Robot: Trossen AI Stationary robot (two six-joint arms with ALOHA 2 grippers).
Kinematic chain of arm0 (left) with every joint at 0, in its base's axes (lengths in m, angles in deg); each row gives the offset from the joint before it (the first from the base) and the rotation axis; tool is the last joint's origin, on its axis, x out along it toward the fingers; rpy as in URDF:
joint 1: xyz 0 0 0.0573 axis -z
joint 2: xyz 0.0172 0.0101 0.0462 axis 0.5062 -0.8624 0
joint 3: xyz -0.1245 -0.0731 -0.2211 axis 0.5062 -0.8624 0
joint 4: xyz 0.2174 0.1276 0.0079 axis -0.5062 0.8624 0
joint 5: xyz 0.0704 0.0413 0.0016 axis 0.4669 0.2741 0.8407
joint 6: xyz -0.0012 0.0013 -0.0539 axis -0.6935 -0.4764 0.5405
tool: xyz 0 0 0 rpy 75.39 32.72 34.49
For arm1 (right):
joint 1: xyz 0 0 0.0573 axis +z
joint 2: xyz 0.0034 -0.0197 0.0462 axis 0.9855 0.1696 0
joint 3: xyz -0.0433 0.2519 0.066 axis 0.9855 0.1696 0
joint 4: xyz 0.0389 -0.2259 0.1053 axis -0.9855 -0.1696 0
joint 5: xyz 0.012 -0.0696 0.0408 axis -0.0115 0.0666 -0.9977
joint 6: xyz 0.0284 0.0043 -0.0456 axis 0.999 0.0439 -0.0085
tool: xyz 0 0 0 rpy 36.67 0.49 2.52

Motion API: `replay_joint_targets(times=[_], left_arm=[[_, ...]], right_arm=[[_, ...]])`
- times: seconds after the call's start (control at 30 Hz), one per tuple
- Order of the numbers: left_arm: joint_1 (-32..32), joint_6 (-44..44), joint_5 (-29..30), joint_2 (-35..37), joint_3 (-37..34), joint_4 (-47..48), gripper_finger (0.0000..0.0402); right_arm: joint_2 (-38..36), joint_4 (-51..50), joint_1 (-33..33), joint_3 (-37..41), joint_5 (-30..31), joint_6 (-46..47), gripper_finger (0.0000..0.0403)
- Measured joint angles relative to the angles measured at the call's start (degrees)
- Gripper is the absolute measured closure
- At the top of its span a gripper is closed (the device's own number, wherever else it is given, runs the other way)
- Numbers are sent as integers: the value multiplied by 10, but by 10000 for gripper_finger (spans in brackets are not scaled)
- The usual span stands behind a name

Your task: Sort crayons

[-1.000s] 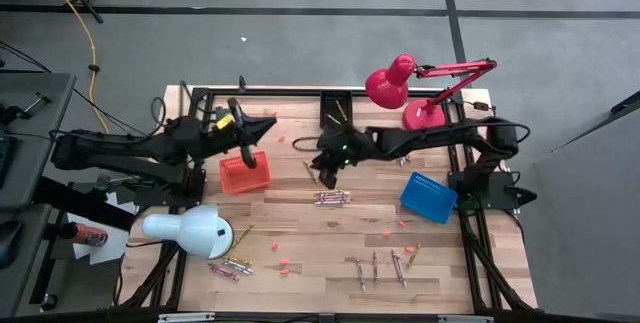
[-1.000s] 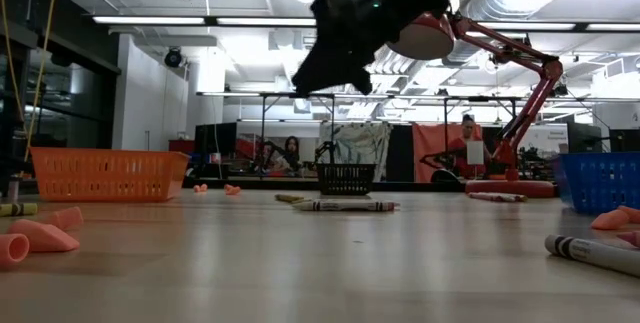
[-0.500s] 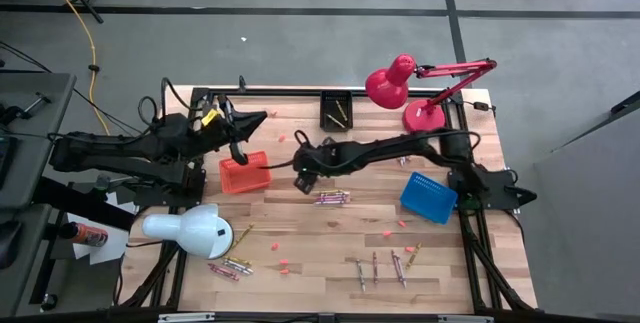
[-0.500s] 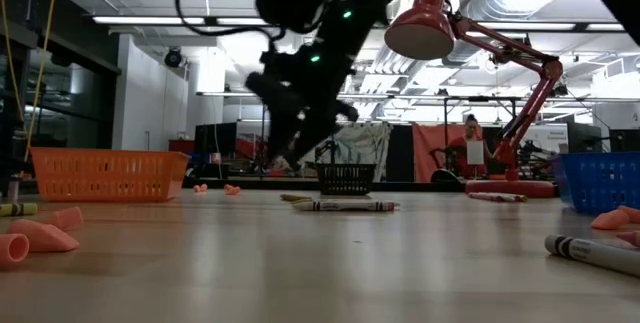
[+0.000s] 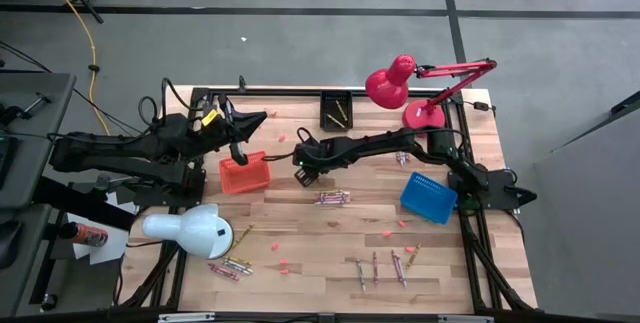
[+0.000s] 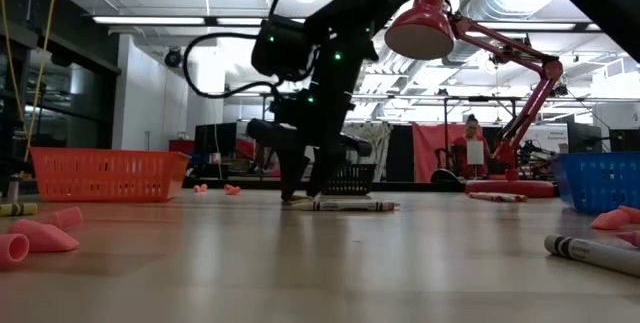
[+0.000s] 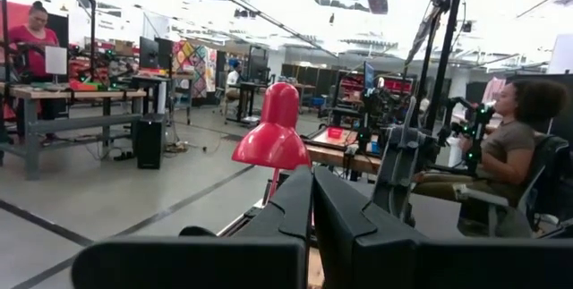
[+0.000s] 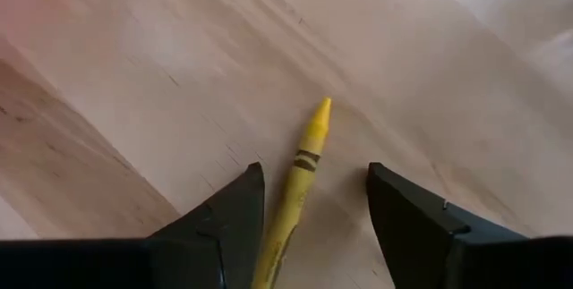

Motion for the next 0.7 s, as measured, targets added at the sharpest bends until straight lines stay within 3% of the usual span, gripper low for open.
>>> replay_joint_targets(times=[0.3, 0.4, 0.53, 0.7], left_arm=[[0, 0, 0, 0, 0, 0, 398], [0, -1, 0, 0, 0, 0, 398], [0, -1, 2, 0, 0, 0, 398], [0, -1, 12, 0, 0, -2, 398]], right_arm=[[-1, -6, -1, 8, -34, -25, 250], [0, -19, 0, 8, -31, -57, 290], [-6, -34, 0, 9, -38, -110, 381], [-43, -60, 2, 16, -49, -183, 393]])
